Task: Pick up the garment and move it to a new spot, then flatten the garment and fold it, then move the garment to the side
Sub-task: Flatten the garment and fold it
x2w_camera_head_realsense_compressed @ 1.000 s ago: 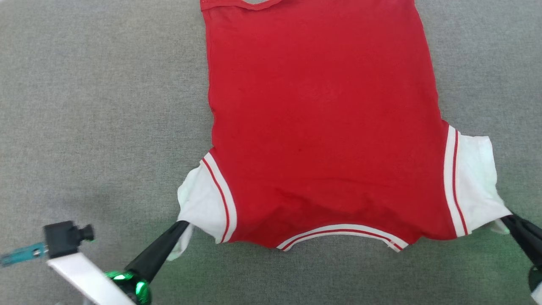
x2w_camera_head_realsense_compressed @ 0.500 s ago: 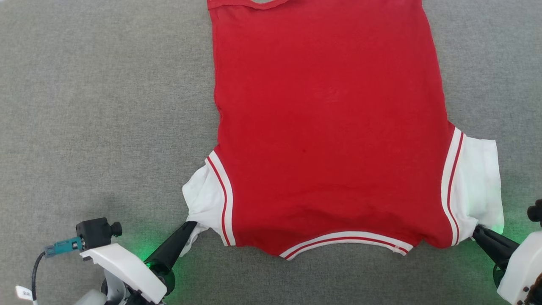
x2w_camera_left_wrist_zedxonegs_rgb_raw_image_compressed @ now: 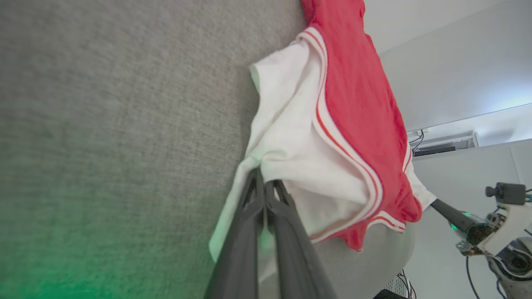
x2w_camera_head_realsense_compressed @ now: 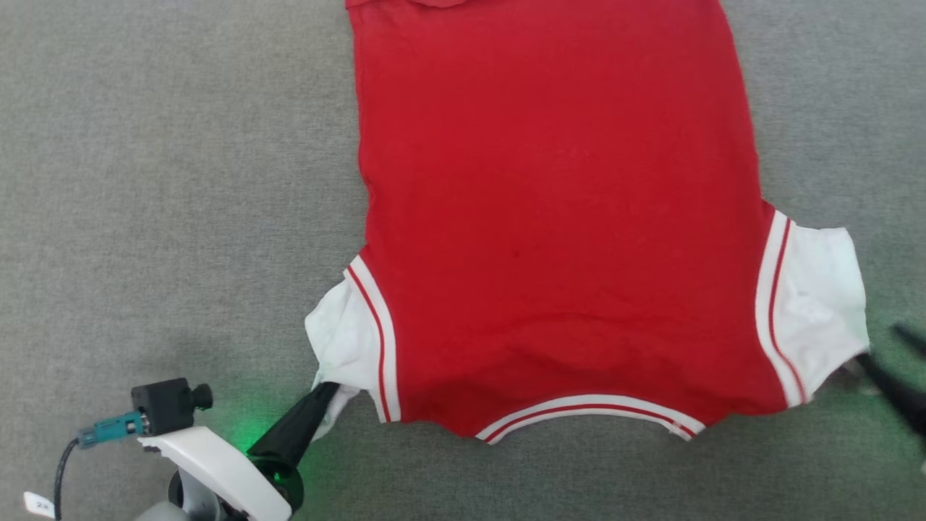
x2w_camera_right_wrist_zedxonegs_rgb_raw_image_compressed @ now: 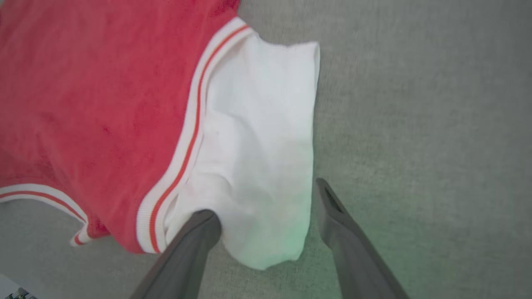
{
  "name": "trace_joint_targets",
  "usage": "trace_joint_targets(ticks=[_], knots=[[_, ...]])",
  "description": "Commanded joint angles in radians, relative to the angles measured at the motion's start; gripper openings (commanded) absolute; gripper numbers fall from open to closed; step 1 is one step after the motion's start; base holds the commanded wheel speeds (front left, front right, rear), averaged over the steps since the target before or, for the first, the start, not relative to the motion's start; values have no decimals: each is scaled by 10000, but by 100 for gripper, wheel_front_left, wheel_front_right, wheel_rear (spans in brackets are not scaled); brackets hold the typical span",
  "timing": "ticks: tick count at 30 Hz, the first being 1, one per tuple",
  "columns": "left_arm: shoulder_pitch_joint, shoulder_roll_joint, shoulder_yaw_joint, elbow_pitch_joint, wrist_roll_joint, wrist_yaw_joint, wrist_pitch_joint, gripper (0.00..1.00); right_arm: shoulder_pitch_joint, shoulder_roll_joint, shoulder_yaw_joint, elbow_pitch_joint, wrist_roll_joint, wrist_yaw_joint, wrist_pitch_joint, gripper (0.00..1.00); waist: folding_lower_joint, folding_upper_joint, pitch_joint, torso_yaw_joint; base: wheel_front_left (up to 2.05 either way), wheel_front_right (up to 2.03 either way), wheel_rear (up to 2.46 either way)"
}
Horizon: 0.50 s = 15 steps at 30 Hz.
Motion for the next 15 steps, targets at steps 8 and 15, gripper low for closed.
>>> trace_joint_targets(ticks=[8, 15], knots=[[-547, -25, -511, -537, 931, 13, -59, 0, -1175, -976, -2673, -2185, -191, 1, 2118, 100, -1, 0, 683, 693, 0, 0, 0], [-2057, -949, -1321, -721, 1620, 13, 204, 0, -7474, -1144, -1008, 820, -1783, -1, 4618, 100, -1, 0, 2158, 2215, 0, 0, 0]])
